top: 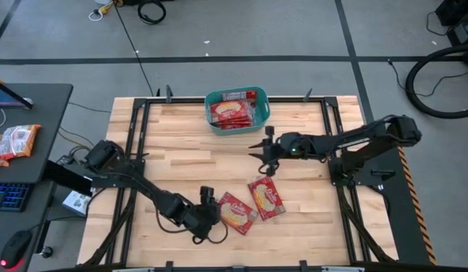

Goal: Sort popcorn bags into baskets
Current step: Put the left red popcorn bag into the bin

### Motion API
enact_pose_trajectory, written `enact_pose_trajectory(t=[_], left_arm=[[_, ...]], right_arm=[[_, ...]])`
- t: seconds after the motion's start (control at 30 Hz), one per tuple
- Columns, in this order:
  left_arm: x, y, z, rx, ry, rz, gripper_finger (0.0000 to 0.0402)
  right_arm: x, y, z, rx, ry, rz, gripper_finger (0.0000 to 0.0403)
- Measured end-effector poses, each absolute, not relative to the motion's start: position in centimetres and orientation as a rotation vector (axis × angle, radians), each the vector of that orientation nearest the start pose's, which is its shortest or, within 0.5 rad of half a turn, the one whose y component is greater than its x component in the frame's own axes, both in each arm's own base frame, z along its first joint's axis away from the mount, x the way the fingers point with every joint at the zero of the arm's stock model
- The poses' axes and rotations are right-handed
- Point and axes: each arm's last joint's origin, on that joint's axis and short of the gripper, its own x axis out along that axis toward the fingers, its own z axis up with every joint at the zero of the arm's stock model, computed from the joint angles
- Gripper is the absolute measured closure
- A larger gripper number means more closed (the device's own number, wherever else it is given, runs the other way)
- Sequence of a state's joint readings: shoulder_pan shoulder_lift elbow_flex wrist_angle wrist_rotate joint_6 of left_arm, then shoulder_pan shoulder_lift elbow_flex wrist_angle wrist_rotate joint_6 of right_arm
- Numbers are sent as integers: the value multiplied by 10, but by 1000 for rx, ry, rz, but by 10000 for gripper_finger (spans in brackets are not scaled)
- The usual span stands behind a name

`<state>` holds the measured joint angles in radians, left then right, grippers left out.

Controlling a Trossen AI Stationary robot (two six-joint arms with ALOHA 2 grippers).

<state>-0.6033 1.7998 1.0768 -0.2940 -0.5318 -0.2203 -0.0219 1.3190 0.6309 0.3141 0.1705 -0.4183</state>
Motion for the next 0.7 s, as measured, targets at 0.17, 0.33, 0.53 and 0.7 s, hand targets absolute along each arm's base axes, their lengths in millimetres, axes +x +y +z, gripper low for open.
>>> enact_pose_trajectory(t=[0.17,0.33,0.53,0.7], left_arm=[[298,-197,150,562,842,9,171],[297,-203,143,667,839,-43,171],[297,-203,140,658,859,-87,171],[298,-201,137,666,876,-86,171]], right_arm=[[257,-11,211,-433,397,-114,289],[255,-11,209,-413,386,-129,289],[256,-11,208,-382,389,-133,289],[257,-7,207,-366,384,-114,289]])
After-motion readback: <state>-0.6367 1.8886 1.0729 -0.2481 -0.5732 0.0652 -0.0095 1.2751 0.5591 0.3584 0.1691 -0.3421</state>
